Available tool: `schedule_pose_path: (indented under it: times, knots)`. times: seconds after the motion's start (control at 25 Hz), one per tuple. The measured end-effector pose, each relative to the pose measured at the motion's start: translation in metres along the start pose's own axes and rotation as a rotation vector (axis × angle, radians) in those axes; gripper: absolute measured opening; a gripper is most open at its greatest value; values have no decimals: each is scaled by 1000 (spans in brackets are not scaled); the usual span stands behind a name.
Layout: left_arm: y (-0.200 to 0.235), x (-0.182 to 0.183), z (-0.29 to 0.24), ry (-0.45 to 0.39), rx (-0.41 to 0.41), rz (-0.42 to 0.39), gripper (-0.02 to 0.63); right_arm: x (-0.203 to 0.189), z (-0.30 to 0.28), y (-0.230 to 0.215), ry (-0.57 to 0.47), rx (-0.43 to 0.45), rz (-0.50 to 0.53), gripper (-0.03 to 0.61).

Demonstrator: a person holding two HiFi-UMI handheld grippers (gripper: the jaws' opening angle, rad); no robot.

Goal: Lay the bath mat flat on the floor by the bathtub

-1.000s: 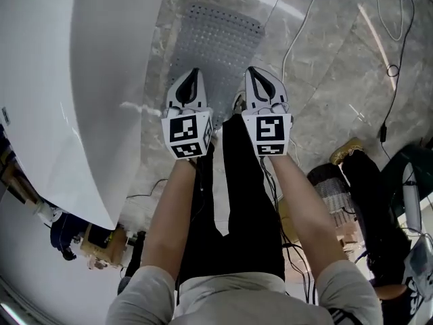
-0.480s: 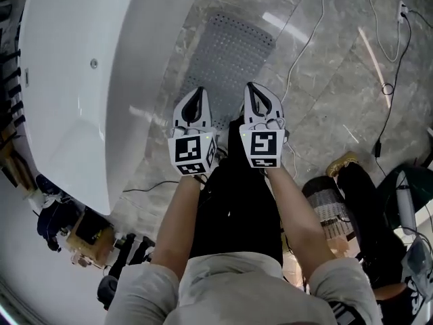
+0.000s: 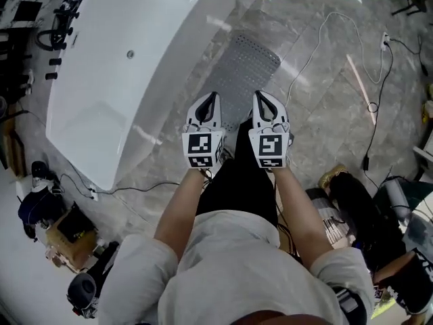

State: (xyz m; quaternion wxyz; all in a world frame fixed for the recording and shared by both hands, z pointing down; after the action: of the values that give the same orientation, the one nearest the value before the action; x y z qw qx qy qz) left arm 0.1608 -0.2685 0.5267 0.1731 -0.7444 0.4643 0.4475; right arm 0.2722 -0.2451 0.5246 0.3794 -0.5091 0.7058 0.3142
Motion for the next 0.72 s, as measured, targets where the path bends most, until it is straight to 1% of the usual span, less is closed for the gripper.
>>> schedule_pose_path:
  times: [0.08,0.16,0.24,0.32,0.4,0.48,0.6,0.64,0.72]
  knots:
    - [-3,12,29,-23,-3,35,11,24,24,17,-35,24,27,6]
    - [-11,26,58,-53,-27,64,11,44,49,34,-63,38,86,6]
    - [-17,39,96,-88,-35,42,11,59,76,51,-79,35,134,6]
    - [-18,44,137,-113,-6,23,11,72,104,64,-93,9,123,6]
    - [-21,40,172,-122,32,37,11,83,130,74,-116,-20,87,6]
    - [-28,38,194,-139,53,37,11,99,150,82,-153,-30,72,6]
    - [-47,47,218,-179,42,43,11,125,182,95,-216,7,87,6]
    - [-55,54,226,-196,39,35,11,132,192,96,-235,25,99,6]
    - [-68,74,235,-230,53,-6,11,146,207,89,-265,46,133,6]
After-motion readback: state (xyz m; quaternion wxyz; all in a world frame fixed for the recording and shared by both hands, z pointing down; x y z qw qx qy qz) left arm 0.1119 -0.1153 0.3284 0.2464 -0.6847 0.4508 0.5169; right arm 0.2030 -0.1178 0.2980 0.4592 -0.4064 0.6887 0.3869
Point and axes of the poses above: the fingertips, and each gripper's own axes: z backward along the fingers, y to its left, x out of its top, the point moved 1 cm from there along z, backward along the fingers, and after that the axes turned 3 degrees about z, right-handed, at the moved point
